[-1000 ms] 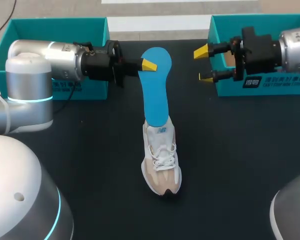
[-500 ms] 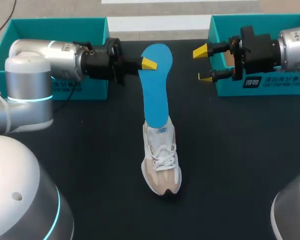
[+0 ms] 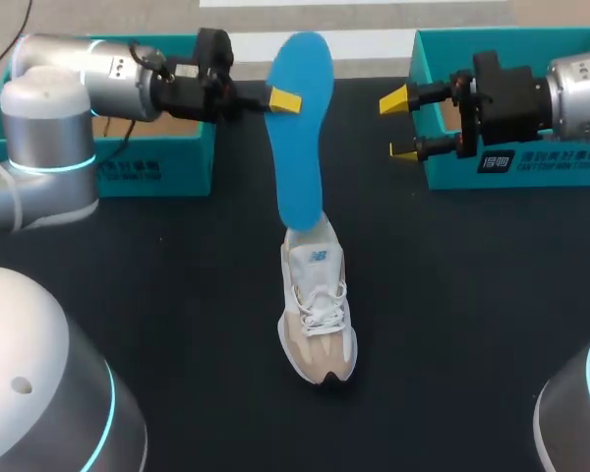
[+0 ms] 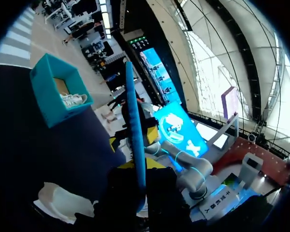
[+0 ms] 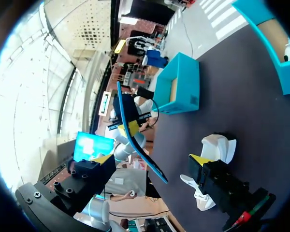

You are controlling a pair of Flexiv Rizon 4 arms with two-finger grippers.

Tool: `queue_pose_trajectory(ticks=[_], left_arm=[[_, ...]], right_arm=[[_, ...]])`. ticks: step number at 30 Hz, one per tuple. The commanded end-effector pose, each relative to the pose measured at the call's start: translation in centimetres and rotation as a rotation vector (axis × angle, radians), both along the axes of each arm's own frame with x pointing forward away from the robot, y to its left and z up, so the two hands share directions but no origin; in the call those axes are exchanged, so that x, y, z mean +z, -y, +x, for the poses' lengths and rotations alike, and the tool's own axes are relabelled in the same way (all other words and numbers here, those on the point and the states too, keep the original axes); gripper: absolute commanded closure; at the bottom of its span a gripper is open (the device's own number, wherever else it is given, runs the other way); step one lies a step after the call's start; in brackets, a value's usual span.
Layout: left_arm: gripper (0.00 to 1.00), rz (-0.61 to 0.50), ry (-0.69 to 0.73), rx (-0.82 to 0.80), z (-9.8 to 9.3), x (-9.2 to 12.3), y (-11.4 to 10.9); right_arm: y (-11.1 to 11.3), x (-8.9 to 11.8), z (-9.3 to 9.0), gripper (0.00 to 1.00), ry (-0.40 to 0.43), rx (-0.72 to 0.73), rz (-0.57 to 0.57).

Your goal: Take the shoe out of the shoebox, open the shoe tongue, remove and reinsert the insole, then place the shoe into the shoebox

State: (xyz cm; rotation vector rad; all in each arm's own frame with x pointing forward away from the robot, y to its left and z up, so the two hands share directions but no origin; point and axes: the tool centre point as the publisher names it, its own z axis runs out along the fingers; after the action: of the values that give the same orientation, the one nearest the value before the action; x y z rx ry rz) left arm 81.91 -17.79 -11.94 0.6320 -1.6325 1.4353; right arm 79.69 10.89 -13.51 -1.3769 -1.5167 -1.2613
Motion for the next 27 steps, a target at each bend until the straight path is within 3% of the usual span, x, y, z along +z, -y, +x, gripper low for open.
queue_pose_trajectory(ticks=[1,8,13,22,27], left_arm=[[1.0,-0.058,0.55,0.148,0.0,-0.3,-0.3],[1.0,-0.154,1.015,0.204,0.2,-1.4,-0.4],[1.0,-0.222,1.256,0.273,0.6,-1.1,-0.7],[1.0,-0.299,1.546,0.182,1.0,-1.1,-0.8],[1.0,-0.304,1.571,0.185,1.1,-1.2,-0.9]], right_arm=[[-0.2,0.0,0.1,0.0,-0.001,-0.001,-0.001],[-0.2,0.0,0.1,0.0,-0.001,-0.001,-0.001],[-0.2,0.0,0.1,0.0,-0.001,-0.001,-0.001],[-0.2,0.0,0.1,0.0,-0.001,-0.001,-0.001],[-0.2,0.0,0.1,0.0,-0.001,-0.001,-0.001]])
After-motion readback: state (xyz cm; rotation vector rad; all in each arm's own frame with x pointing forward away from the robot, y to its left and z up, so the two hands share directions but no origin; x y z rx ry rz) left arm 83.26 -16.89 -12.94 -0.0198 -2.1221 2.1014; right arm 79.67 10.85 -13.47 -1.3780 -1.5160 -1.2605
